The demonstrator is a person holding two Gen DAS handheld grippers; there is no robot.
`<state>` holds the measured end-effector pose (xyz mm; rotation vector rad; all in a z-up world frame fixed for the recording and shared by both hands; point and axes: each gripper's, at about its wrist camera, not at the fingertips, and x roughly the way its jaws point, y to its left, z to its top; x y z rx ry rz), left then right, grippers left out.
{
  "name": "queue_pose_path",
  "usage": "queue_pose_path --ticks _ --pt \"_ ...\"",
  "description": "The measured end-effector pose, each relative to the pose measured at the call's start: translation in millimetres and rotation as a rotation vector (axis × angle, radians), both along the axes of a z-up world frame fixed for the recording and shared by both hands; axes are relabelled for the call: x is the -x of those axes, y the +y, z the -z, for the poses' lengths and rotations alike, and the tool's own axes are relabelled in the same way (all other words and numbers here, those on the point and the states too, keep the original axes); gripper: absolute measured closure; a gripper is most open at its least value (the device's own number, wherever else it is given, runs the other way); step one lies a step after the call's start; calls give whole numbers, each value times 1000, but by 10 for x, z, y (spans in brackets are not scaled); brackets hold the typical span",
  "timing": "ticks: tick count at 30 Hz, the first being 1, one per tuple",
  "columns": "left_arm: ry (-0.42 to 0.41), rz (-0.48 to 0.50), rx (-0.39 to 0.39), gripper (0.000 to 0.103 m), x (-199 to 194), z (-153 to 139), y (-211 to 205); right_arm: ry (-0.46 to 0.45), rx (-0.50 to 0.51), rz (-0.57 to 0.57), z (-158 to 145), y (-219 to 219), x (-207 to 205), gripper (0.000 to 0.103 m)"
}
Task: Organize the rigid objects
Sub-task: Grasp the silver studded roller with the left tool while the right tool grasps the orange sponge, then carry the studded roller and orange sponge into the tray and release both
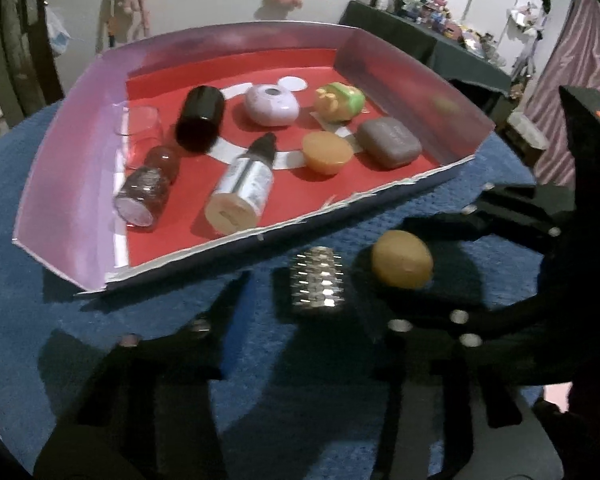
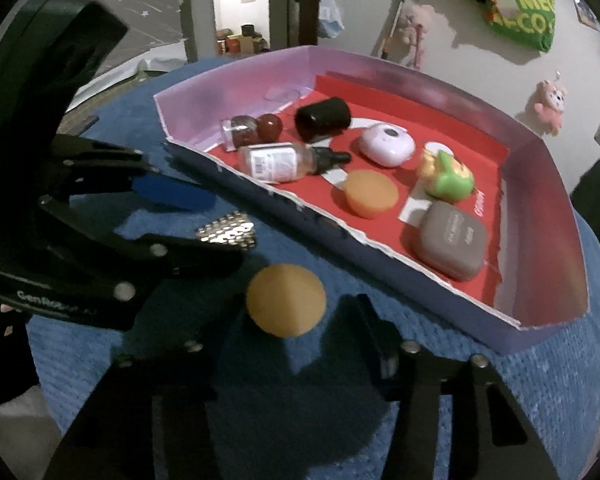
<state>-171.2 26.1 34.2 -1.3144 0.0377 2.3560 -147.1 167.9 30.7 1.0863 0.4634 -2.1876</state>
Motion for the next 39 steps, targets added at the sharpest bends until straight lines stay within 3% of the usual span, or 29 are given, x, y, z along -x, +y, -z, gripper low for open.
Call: queue_pose_path --ticks 2,7,14,29,34,39 --pt "-6 8 -23 78 5 -9 4 9 13 -15 -6 -36 -17 63" --pt "59 -18 12 79 -57 -127 -17 25 49 -17 -57 -20 -61 63" --pt "135 -23 17 79 -164 -366 -66 99 147 53 -444 171 -138 63" --pt "183 -21 -5 79 -202 -602 -68 136 162 124 -606 315 -79 63" --pt "191 25 -40 79 117 -857 -21 166 150 159 -859 343 155 63" --pt "176 29 -12 79 619 -944 63 173 77 181 -964 295 579 63"
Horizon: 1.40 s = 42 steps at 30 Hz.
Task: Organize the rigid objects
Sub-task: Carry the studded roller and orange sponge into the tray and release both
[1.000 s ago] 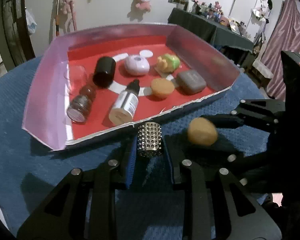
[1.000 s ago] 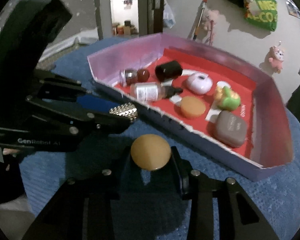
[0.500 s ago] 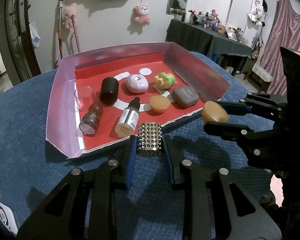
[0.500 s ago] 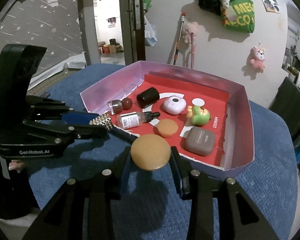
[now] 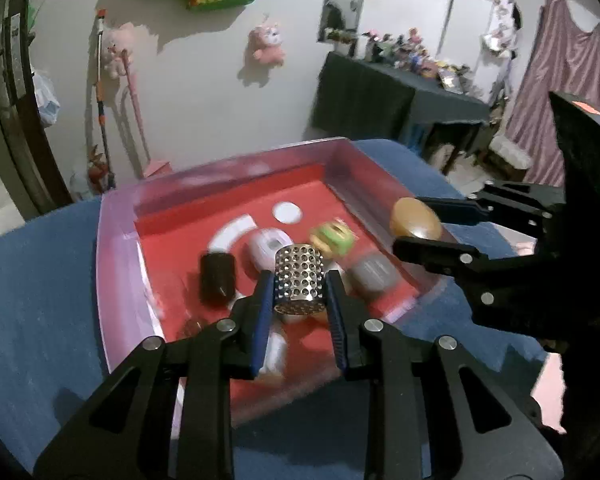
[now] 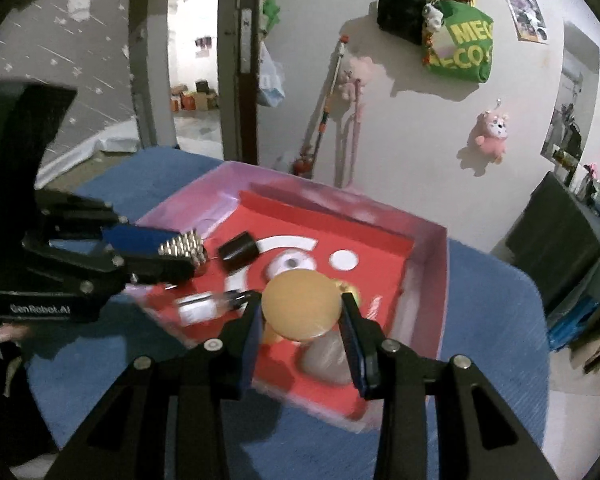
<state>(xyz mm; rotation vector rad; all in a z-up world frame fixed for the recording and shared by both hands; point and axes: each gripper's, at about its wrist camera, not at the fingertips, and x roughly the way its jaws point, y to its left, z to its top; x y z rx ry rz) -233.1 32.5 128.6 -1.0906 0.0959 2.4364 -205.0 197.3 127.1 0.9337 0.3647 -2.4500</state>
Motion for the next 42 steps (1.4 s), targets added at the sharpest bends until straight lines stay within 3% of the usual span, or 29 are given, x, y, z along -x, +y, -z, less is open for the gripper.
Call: queue_pose_path --ticks 7,14,21,35,42 --pt "-93 18 10 79 841 123 184 -83 -94 59 158 -31 806 63" --pt "-225 24 42 79 1465 545 360 -177 -196 71 431 -91 1337 63" --pt "-260 25 64 79 1575 711 402 -287 -248 59 533 -163 1499 63" --pt "-310 1 84 79 1687 780 363 -357 -349 89 714 -286 1813 63" --pt "-336 -8 78 79 1698 804 372 -371 -354 102 718 -288 1862 62"
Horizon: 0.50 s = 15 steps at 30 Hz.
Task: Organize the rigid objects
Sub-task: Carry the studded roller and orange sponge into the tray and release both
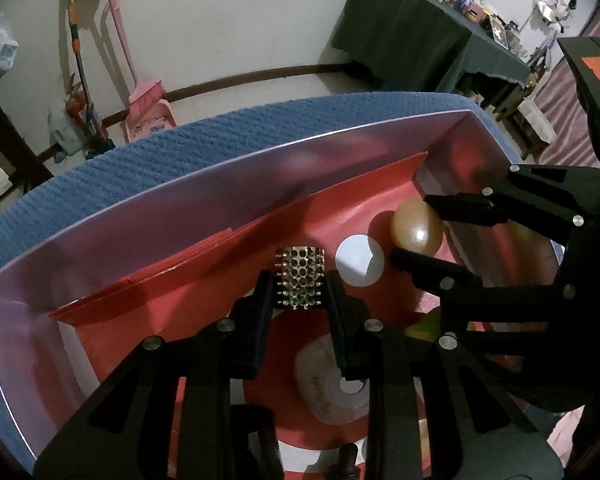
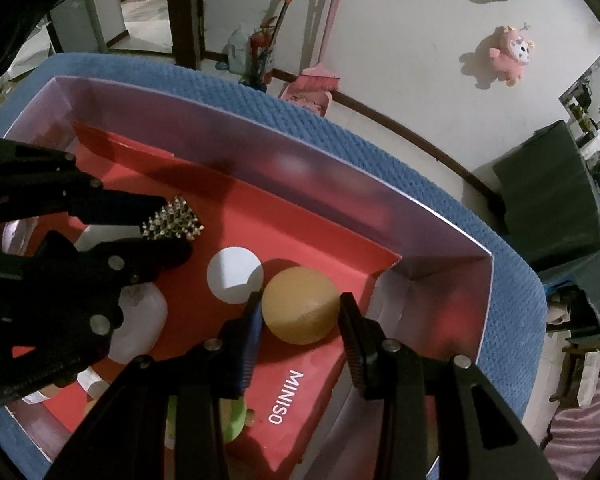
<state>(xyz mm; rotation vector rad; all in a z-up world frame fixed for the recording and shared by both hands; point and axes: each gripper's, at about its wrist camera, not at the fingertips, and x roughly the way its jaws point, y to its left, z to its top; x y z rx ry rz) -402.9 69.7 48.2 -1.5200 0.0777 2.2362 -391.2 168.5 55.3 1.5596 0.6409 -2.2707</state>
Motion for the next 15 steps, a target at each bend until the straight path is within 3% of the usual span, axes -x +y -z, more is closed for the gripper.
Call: queue_pose_path --ticks 7,12,15 --pt "-2 2 3 79 -5 -6 -7 -4 2 1 -1 -20 -19 55" --pt "-2 -2 -3 78 -3 -8 -8 2 -11 -20 -1 -58 -56 41" --pt "0 -3 -6 78 -22 -5 -14 11 -17 -29 -17 -82 -107 41"
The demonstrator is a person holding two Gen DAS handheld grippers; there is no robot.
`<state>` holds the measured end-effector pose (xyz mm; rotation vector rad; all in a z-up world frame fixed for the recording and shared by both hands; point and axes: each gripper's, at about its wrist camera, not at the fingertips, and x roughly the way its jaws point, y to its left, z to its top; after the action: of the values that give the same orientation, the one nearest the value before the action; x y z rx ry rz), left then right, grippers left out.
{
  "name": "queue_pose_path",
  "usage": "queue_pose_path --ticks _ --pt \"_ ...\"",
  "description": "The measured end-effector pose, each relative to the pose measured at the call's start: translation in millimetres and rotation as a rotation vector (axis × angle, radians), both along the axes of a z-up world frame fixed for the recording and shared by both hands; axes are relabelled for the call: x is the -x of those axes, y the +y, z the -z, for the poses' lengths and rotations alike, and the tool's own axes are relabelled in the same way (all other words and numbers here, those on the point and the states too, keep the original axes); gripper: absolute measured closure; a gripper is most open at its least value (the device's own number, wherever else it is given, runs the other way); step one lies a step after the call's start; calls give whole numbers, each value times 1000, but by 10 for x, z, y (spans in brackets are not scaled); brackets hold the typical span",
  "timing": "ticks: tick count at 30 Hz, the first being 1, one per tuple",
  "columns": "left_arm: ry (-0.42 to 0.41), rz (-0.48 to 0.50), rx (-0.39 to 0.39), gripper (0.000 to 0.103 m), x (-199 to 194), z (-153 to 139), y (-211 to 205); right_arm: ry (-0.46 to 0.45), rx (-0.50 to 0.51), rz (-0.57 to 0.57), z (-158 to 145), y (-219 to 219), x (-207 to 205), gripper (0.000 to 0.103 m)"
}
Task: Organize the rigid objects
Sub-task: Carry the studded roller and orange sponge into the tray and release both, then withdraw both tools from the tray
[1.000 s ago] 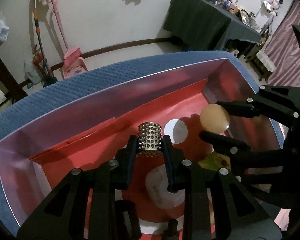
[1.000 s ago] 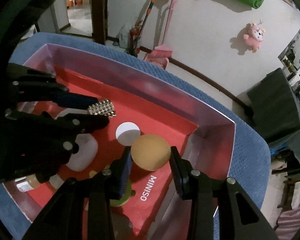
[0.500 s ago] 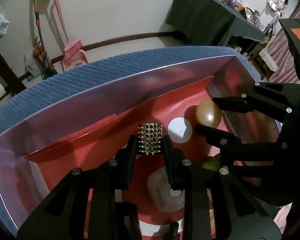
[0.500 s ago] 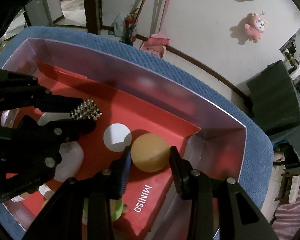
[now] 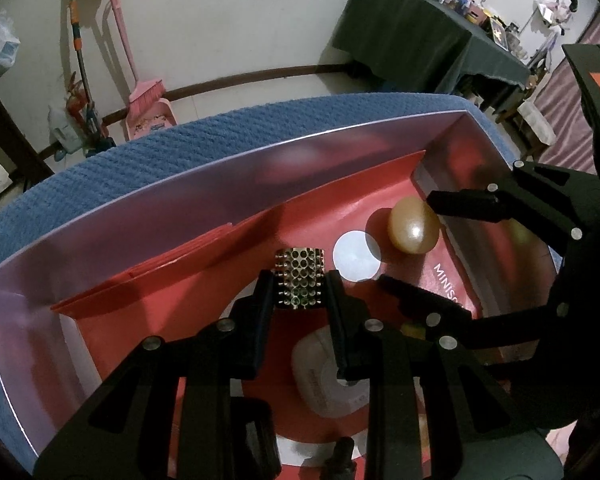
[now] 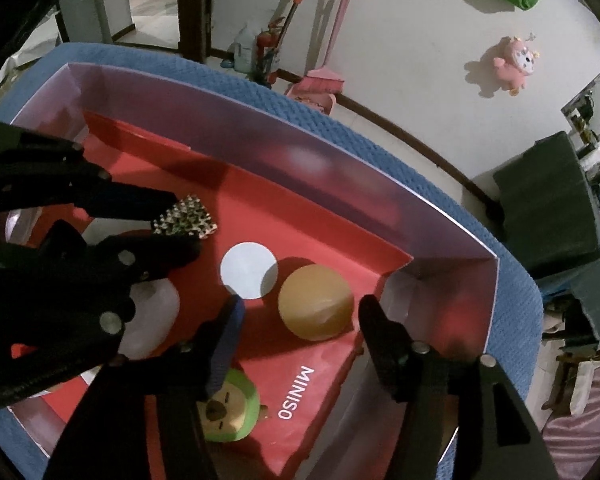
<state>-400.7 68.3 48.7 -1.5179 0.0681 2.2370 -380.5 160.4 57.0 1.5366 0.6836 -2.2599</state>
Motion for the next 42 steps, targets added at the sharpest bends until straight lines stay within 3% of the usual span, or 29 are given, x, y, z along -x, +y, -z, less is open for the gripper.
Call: queue_pose_path --ticks 12,24,34,42 --pt "18 -25 16 78 -119 -57 -1 32 8 -5 -89 -42 -174 37" --pt "118 -43 -7 78 -456 -455 -95 88 46 13 -387 26 -361 30" --pt "239 -112 -31 78 -1085 -711 -355 194 120 30 -750 108 -817 20" --pt "353 -185 -57 78 -1640 -765 -468 286 235 84 -799 269 -1276 12"
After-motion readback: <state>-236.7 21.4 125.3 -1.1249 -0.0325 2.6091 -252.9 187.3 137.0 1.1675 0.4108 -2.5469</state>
